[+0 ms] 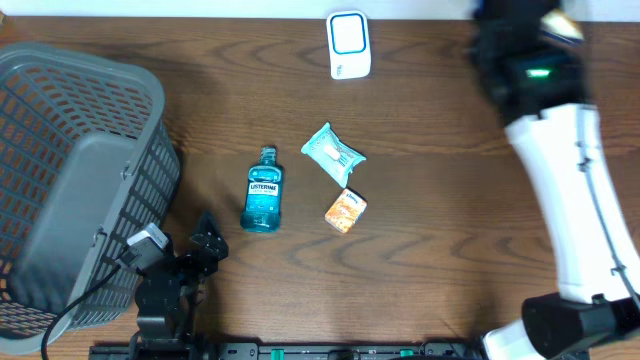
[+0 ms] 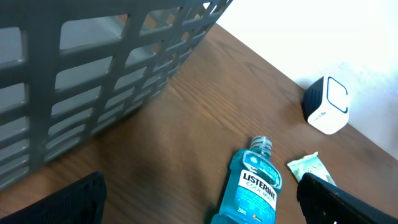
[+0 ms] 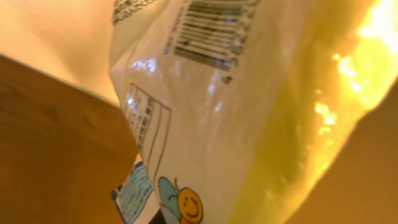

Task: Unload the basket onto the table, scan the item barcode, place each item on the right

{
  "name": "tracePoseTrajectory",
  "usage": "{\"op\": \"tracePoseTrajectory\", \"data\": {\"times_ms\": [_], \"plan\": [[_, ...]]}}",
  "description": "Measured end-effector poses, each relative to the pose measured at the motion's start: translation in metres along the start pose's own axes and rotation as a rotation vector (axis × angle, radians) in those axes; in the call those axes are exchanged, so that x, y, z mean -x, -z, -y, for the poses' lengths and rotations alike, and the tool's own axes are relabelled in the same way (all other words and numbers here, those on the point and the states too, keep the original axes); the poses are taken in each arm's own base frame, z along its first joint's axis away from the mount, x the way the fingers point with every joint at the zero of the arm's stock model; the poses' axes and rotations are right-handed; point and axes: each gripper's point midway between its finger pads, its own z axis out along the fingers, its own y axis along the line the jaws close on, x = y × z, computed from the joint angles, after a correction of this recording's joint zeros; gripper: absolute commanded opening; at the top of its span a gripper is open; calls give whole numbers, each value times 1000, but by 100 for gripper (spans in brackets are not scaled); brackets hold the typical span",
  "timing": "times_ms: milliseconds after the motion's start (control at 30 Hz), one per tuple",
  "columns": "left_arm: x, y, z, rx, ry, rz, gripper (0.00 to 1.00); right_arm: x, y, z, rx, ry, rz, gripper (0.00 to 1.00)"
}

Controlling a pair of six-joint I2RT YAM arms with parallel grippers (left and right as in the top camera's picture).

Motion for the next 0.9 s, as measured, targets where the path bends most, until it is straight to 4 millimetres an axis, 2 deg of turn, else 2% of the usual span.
{"op": "tracePoseTrajectory", "data": {"times_ms": [100,200,233,267,367,467,567,667,767,867,900], "plan": [[0,0,0,0,0,0,98,-72,-33,24,-3,-174,-190,1],[0,0,0,0,0,0,98,-153,-66,35,-14,-366,-401,1],[0,0,0,0,0,0,98,-174,-73,36,-15,-420,-454,1],[0,0,0,0,0,0,98,-202,-82,35,-16,-483,-529,1],[0,0,0,0,0,0,98,-269,-105,23,-3,-626,-704,1],[0,0,0,0,0,0,98,-319,-125,3,15,-707,-838,6],[0,0,0,0,0,0,98,-362,-144,-22,32,-757,-948,22],[0,0,0,0,0,0,98,-392,-154,-40,43,-781,-1024,40],[0,0,0,0,0,0,98,-411,-159,-46,33,-815,-1064,52],[0,0,0,0,0,0,98,-420,-158,-42,22,-867,-1071,58],[0,0,0,0,0,0,98,-421,-158,-42,26,-879,-1071,66]]}}
